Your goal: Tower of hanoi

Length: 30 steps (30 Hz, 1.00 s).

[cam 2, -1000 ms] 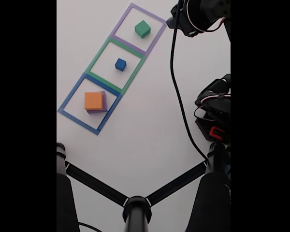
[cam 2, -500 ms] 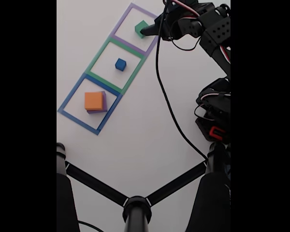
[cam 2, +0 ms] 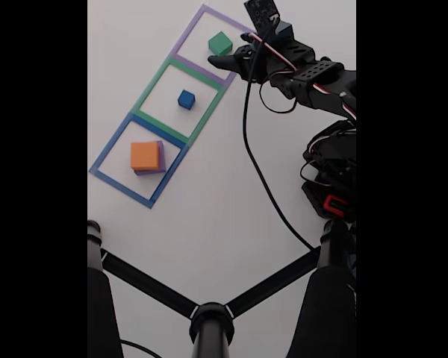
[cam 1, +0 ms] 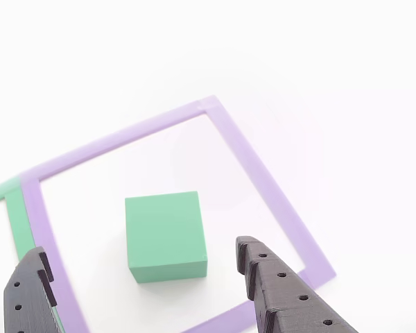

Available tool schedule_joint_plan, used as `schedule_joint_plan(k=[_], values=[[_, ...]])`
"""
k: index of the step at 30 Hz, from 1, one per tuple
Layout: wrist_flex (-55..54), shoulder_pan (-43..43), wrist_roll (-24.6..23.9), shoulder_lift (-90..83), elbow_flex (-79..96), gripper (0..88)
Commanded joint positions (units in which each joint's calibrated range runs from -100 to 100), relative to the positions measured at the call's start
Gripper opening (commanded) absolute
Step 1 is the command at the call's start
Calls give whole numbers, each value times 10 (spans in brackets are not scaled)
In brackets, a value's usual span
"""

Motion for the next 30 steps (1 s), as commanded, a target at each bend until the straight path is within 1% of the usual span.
schedule_joint_plan(k=[1,7,11,18,24,30], values=[[-130,-2,0,72,-1,318],[-243,-10,0,181,-21,315],[-288,-9,0,234,-36,312],[-332,-8,0,311,-83,295],[-343,-4,0,340,-95,267],[-344,-8,0,348,-95,214]])
